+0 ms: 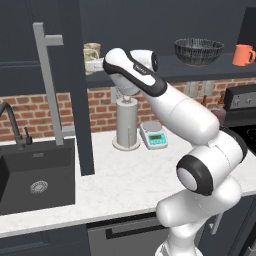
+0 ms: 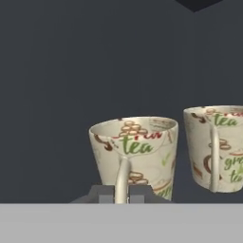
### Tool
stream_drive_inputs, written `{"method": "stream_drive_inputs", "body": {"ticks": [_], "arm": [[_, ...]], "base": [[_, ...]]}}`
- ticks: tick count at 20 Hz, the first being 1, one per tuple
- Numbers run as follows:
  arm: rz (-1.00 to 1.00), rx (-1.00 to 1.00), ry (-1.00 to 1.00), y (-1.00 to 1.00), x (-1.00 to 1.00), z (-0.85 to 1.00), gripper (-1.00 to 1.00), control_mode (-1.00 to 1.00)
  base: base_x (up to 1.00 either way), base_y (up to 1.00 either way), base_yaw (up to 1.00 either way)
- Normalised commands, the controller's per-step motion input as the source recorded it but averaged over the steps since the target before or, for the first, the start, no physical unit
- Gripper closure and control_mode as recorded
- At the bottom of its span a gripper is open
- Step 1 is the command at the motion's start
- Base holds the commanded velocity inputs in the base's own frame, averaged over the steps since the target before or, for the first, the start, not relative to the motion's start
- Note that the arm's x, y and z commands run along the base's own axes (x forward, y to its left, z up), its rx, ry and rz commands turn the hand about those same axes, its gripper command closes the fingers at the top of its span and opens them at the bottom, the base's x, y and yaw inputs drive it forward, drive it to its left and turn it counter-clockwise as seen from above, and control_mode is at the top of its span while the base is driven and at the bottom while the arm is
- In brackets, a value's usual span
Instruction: Gather all objects into one cabinet and sort the glasses and bowls to opposite sides.
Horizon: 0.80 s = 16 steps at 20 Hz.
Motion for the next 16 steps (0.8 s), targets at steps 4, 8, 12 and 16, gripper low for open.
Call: {"method": "stream_drive_inputs", "body": {"ticks": [4,8,12,16], "arm": [[0.00,0.00,0.00,0.09,0.00,-0.20,1.00,-1.00],[0.00,0.00,0.00,0.05,0.00,-0.05,-1.00,-1.00],[0.00,0.00,0.00,0.00,0.00,0.00,-1.00,-1.00],[0.00,0.00,-0.03,-0.01,-0.11,0.00,-1.00,-1.00]], "base": [[0.00,0.00,0.00],[0.00,0.00,0.00],[0.00,0.00,0.00],[0.00,0.00,0.00]]}}
